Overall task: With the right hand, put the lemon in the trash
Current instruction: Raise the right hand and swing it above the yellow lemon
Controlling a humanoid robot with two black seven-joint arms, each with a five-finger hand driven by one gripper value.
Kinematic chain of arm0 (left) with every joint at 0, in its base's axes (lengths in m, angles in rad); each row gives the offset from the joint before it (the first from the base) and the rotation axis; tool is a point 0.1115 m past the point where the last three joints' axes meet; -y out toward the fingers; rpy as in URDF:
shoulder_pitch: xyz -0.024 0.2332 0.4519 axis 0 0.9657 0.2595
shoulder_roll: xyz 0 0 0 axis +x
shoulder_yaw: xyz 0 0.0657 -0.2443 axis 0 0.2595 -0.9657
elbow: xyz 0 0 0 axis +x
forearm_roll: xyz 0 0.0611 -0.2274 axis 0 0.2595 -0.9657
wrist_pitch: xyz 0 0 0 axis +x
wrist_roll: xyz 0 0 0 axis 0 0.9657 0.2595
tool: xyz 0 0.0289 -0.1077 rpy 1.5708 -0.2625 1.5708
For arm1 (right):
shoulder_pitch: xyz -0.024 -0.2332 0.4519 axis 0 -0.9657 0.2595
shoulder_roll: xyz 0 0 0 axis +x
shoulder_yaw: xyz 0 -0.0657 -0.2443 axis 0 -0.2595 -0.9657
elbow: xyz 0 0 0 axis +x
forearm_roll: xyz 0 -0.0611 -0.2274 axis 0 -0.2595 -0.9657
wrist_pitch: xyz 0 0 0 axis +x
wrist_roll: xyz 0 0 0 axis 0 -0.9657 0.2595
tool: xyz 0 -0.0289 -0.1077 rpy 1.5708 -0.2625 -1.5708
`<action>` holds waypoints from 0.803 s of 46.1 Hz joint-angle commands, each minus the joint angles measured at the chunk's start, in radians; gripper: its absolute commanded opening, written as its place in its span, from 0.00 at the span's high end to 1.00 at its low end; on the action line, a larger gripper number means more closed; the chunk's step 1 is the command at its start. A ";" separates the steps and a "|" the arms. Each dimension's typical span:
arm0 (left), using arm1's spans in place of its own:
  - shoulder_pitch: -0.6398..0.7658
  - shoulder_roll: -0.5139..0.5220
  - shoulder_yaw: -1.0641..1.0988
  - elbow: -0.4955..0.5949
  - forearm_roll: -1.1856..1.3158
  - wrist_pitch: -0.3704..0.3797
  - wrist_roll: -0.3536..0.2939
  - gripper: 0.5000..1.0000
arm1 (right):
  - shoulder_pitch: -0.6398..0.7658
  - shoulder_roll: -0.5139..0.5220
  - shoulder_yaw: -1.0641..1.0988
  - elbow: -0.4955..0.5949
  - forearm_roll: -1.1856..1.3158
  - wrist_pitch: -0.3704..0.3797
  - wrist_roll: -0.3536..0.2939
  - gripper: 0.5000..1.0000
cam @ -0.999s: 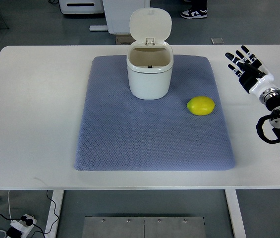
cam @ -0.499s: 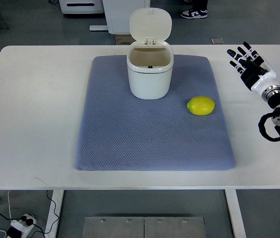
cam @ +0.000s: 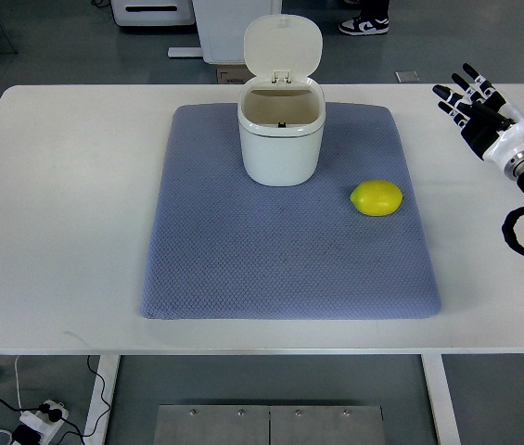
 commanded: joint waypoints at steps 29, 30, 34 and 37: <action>0.000 0.000 0.000 -0.001 0.000 0.000 0.001 0.00 | 0.369 -0.189 -0.834 0.020 0.002 0.001 0.070 0.00; 0.000 0.000 0.000 0.000 0.000 0.000 0.001 0.00 | 0.377 -0.192 -0.853 0.020 0.002 0.001 0.071 0.00; 0.000 0.000 0.000 0.000 0.000 0.000 0.000 0.00 | 0.428 -0.198 -0.934 0.026 0.000 0.001 0.071 0.00; 0.000 0.000 0.000 0.000 0.000 0.000 0.000 0.00 | 0.478 -0.206 -1.009 0.055 0.000 0.001 0.071 0.00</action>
